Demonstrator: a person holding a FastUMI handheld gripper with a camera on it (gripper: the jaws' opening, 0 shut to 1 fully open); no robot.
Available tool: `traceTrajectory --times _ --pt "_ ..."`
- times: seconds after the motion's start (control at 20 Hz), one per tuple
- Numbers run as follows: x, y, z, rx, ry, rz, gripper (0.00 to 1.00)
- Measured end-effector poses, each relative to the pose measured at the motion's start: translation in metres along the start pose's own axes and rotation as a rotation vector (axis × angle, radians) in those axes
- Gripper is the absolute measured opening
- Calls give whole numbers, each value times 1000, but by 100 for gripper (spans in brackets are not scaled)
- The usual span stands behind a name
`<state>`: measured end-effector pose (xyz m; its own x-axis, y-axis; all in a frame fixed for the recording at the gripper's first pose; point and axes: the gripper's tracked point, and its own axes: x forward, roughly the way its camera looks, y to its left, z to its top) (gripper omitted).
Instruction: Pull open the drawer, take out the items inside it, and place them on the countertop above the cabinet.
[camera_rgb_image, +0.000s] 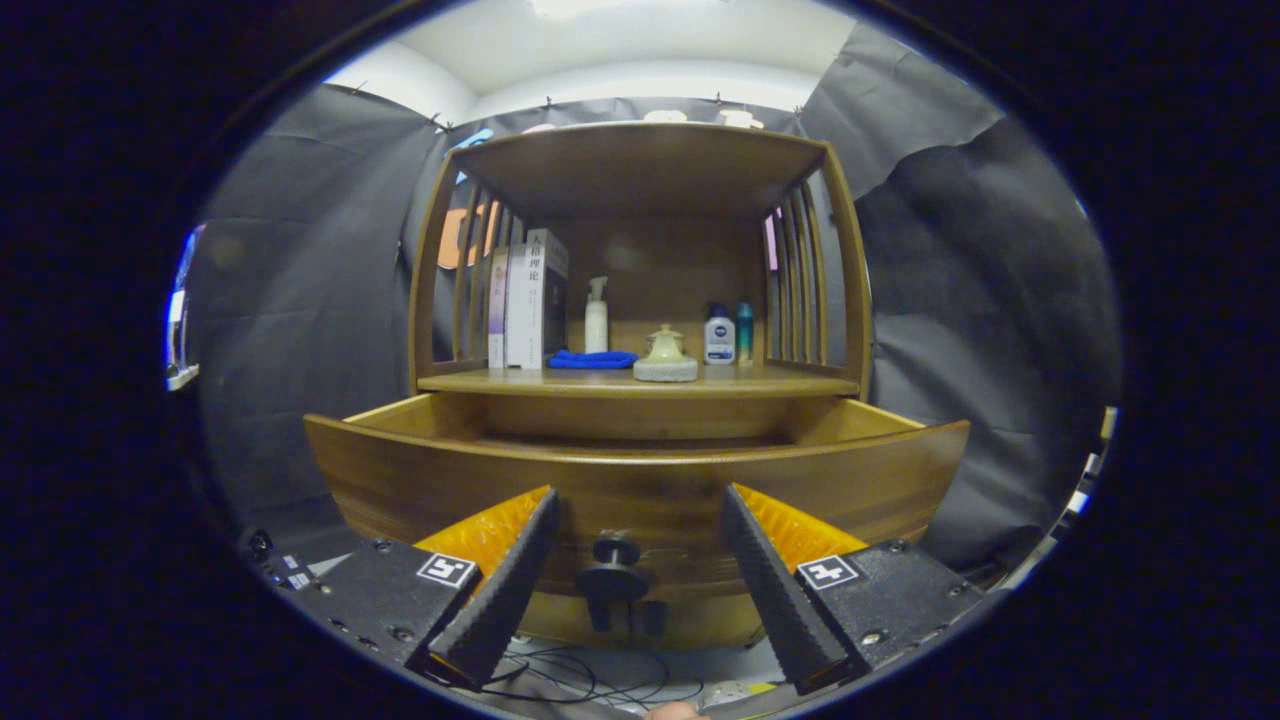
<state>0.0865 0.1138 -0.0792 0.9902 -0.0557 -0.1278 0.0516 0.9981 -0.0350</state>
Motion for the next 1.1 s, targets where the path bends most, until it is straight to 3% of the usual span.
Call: traceTrajectory --times 0.3,1.1 --pt "15 -4 -17 14 44 -19 100" --pt "21 -1 -7 -5 15 -28 100"
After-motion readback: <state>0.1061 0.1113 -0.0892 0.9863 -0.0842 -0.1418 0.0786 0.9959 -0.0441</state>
